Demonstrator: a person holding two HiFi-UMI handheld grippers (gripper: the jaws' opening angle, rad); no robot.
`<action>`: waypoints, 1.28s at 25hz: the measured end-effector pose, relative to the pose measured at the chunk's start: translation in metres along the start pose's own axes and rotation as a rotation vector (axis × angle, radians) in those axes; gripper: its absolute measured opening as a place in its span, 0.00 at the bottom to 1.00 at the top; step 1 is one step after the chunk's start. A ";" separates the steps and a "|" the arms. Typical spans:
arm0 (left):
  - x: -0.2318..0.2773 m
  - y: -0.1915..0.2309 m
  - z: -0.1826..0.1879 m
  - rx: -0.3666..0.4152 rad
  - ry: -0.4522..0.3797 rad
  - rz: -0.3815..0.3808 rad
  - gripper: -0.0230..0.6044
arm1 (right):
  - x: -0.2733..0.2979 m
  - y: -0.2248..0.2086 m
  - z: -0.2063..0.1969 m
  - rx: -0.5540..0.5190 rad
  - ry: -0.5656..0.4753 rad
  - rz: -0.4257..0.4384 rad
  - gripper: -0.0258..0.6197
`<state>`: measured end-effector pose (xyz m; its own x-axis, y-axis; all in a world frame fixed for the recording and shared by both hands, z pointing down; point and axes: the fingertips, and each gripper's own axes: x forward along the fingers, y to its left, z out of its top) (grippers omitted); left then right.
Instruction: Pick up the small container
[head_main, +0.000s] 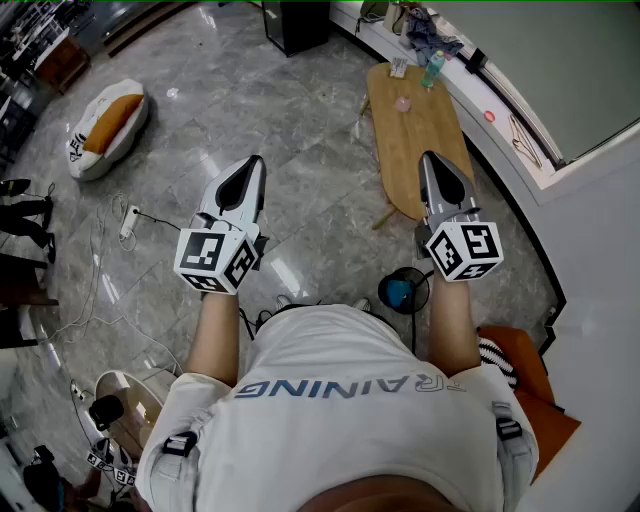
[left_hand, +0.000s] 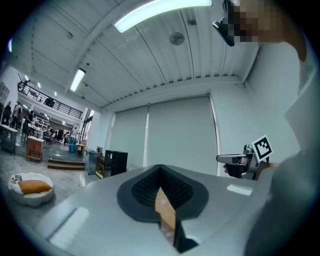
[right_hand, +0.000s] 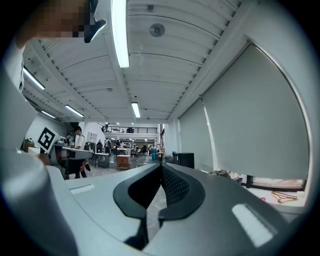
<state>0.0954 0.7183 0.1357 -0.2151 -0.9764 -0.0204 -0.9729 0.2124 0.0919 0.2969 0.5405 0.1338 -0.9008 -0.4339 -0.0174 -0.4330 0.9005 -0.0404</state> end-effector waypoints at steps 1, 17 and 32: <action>-0.002 0.000 -0.001 0.000 0.001 0.002 0.03 | -0.001 0.001 -0.001 0.000 0.001 -0.001 0.06; -0.023 0.019 -0.004 -0.013 0.018 0.000 0.03 | 0.006 0.024 -0.018 0.031 0.027 0.001 0.06; -0.056 0.080 -0.017 -0.024 -0.005 -0.102 0.04 | 0.032 0.101 -0.048 0.040 0.063 -0.016 0.06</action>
<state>0.0310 0.7895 0.1608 -0.1153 -0.9927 -0.0359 -0.9874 0.1106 0.1133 0.2225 0.6191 0.1770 -0.8947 -0.4442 0.0461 -0.4465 0.8912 -0.0801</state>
